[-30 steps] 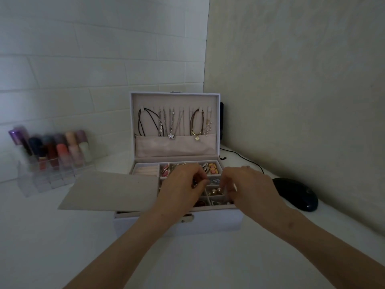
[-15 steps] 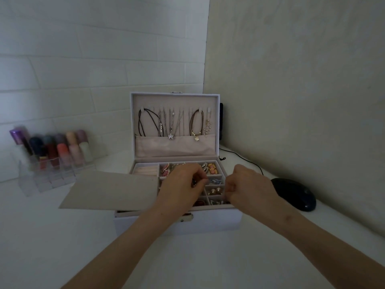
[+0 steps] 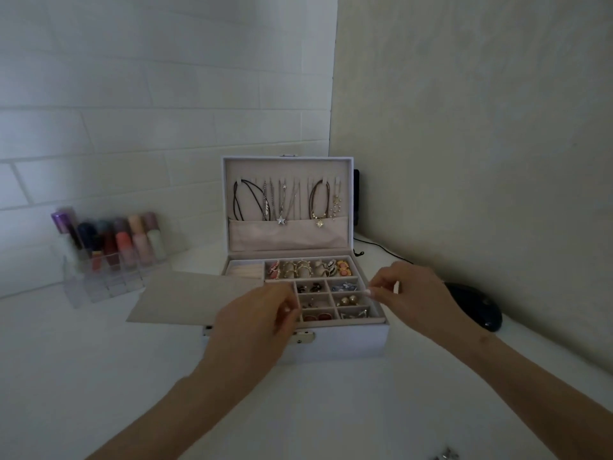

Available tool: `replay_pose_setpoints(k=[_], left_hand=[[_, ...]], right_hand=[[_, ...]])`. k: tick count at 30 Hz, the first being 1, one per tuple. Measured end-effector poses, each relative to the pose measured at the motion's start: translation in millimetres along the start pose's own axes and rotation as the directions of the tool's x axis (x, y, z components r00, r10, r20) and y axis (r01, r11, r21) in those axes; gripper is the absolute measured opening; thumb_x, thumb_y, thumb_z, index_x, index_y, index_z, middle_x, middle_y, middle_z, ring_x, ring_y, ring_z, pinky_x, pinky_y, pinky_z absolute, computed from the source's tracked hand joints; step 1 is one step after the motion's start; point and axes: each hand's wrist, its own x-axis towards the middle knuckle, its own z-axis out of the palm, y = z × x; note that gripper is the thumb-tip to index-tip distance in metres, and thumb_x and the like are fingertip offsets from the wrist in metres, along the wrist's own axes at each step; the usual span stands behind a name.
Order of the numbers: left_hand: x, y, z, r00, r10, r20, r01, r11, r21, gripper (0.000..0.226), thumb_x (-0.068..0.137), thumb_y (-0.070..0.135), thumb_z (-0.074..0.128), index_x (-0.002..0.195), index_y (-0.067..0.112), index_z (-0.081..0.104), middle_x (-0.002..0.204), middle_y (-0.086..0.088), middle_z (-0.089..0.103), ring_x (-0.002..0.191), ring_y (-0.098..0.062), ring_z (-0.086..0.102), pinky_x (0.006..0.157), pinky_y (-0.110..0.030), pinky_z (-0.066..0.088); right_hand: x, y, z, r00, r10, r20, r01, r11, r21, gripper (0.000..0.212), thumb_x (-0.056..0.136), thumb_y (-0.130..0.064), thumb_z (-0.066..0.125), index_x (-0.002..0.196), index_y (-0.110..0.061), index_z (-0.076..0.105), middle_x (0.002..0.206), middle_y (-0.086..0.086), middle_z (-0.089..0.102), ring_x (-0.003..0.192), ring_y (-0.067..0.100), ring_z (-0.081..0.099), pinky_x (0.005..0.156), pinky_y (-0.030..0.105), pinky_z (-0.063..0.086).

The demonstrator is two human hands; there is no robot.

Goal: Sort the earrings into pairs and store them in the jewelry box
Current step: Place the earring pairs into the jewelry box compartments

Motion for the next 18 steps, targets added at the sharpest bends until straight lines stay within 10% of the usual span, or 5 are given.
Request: replay_pose_setpoints(k=[11, 18], left_hand=[[-70, -42, -27, 0.918, -0.393, -0.046, 0.396, 0.913, 0.102, 0.015, 0.088, 0.045, 0.050, 0.079, 0.033, 0.046, 0.061, 0.009, 0.060, 0.063, -0.007, 0.058, 0.060, -0.027, 0.043], [-68, -55, -23, 0.879, -0.472, -0.069, 0.475, 0.878, 0.051, 0.029, 0.090, 0.049, 0.042, 0.100, 0.023, 0.053, 0.068, 0.010, 0.063, 0.075, -0.017, 0.061, 0.063, -0.029, 0.040]], right_hand=[[-5, -1, 3, 0.993, 0.083, 0.089, -0.071, 0.988, -0.136, 0.012, 0.086, -0.034, 0.060, 0.091, -0.030, 0.070, 0.074, -0.013, 0.040, 0.087, 0.011, 0.050, 0.073, 0.025, 0.035], [9, -16, 6, 0.979, 0.165, 0.118, -0.147, 0.978, -0.151, 0.016, 0.075, -0.031, 0.072, 0.087, -0.020, 0.073, 0.088, 0.001, 0.067, 0.086, 0.017, 0.062, 0.070, 0.023, 0.042]])
